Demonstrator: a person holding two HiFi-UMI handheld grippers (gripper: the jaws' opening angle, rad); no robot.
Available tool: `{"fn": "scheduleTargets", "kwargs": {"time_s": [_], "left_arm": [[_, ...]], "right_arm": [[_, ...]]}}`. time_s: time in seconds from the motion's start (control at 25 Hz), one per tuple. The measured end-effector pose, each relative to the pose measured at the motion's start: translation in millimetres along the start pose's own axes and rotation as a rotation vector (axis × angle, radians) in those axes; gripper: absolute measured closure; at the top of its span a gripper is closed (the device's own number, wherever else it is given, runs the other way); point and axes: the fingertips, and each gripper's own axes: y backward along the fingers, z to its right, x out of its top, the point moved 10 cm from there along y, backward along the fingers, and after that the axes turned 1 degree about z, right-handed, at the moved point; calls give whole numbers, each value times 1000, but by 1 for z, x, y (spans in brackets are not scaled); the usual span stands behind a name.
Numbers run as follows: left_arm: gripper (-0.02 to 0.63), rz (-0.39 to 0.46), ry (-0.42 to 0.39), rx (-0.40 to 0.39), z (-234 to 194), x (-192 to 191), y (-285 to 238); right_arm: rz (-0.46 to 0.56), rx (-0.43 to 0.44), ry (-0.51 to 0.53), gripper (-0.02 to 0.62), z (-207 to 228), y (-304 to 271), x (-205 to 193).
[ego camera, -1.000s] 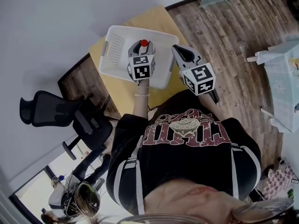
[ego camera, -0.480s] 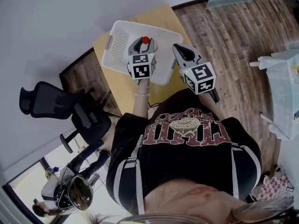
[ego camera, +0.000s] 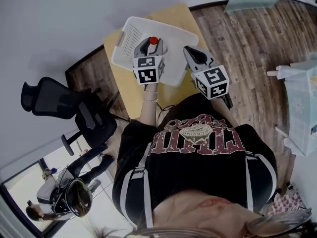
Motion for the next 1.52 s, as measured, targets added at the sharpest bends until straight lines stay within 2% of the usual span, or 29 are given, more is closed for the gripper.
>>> {"fn": "scheduleTargets", "kwargs": {"time_s": [1.52], "left_arm": [[408,125,9,114,-27,33,123]], "right_arm": [[-5,139,-14,577,-31,-16,-7]]}}
